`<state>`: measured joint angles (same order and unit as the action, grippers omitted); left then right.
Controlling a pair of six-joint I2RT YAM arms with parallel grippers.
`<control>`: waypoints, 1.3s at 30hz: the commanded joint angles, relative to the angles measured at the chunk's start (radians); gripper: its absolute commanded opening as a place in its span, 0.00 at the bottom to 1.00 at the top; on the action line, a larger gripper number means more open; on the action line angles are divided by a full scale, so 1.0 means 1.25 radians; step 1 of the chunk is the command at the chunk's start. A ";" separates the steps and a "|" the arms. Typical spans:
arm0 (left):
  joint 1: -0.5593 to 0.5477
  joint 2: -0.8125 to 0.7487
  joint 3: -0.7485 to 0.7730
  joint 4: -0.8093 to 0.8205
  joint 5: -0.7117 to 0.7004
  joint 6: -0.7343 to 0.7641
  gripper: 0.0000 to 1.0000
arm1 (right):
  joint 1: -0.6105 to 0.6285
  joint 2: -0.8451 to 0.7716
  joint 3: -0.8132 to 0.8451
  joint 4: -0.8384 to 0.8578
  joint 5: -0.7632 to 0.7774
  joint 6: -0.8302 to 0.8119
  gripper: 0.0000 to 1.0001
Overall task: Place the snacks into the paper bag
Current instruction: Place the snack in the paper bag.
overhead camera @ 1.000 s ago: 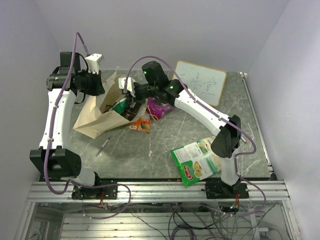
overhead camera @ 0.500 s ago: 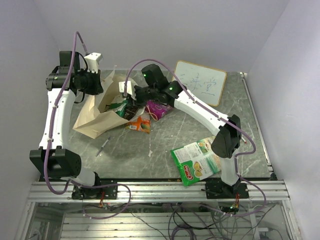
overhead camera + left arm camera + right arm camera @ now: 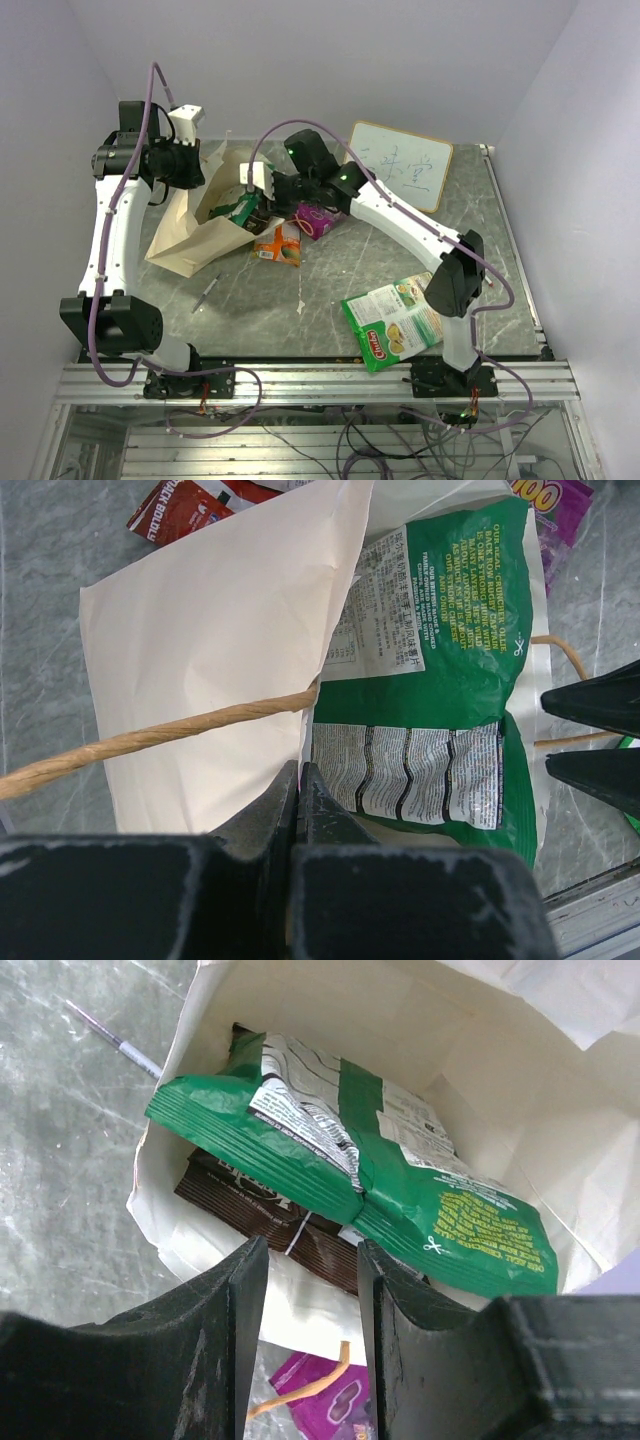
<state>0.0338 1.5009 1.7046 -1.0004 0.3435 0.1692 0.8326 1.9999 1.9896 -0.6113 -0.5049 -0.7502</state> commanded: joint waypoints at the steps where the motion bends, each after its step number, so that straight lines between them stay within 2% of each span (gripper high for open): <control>1: 0.005 -0.002 0.011 -0.002 -0.010 0.013 0.07 | 0.000 -0.065 -0.001 0.028 0.015 0.071 0.41; 7: 0.005 -0.008 0.002 0.002 -0.002 0.012 0.07 | 0.001 -0.074 0.009 0.110 0.013 0.203 0.40; 18: 0.005 -0.031 -0.021 0.017 0.008 0.008 0.07 | 0.004 0.081 0.123 0.146 0.103 0.396 0.36; 24: 0.006 -0.038 -0.031 0.025 0.010 0.009 0.07 | 0.023 0.125 0.099 0.097 0.134 0.382 0.34; 30: 0.005 -0.041 -0.035 0.037 -0.003 0.013 0.07 | 0.026 0.112 0.020 0.088 0.190 0.332 0.32; 36: 0.005 -0.036 -0.032 0.037 -0.004 0.013 0.07 | 0.026 0.139 0.080 0.015 0.198 0.304 0.31; 39: 0.005 -0.036 -0.033 0.035 -0.006 0.016 0.07 | 0.024 0.135 0.134 -0.007 0.192 0.299 0.35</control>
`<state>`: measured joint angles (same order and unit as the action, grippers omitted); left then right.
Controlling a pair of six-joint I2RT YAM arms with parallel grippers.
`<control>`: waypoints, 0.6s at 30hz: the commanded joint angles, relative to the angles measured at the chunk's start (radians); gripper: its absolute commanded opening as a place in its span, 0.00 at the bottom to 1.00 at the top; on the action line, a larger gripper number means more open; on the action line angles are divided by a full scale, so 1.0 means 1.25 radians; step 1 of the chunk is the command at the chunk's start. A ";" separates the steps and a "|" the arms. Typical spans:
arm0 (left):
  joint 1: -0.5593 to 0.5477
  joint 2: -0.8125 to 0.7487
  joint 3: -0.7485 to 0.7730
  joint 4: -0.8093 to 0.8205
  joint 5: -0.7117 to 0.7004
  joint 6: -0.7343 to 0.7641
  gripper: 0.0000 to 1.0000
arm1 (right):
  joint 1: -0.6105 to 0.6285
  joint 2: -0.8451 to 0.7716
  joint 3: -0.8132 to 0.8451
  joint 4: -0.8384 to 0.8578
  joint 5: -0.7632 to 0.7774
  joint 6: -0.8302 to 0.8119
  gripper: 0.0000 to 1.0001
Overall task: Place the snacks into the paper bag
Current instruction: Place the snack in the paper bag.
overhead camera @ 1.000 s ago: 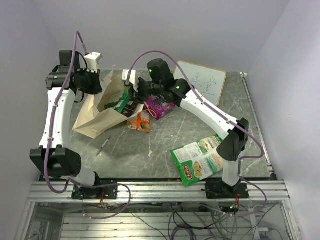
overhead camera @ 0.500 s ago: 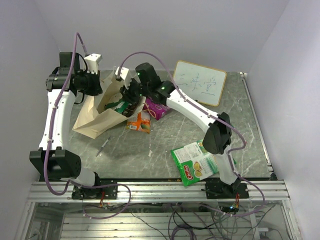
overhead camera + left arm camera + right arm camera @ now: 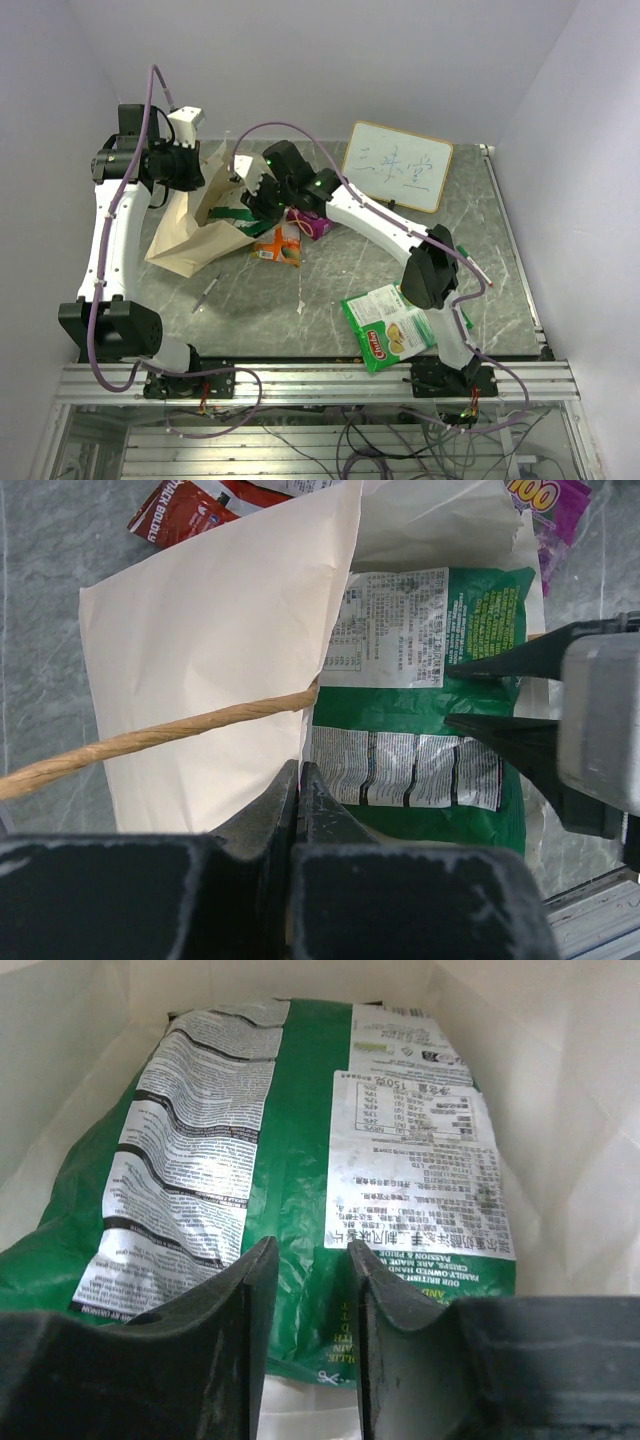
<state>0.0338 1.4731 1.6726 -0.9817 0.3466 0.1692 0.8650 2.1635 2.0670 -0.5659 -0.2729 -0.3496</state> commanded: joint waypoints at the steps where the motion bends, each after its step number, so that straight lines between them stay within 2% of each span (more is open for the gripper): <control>1: 0.005 -0.014 -0.009 0.021 -0.008 0.018 0.07 | -0.003 -0.004 0.084 -0.043 0.003 -0.022 0.36; 9: 0.005 -0.014 -0.016 0.024 -0.002 0.022 0.07 | -0.017 -0.108 0.054 -0.021 0.009 -0.028 0.47; 15: 0.005 -0.018 -0.019 0.031 0.003 0.026 0.07 | -0.055 -0.247 -0.086 -0.030 0.024 -0.036 0.61; 18: 0.005 -0.017 -0.015 0.029 -0.003 0.030 0.07 | -0.104 -0.336 -0.189 -0.034 0.008 -0.035 0.67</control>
<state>0.0338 1.4727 1.6608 -0.9688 0.3462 0.1848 0.8051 1.8690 1.9602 -0.5903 -0.2581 -0.3851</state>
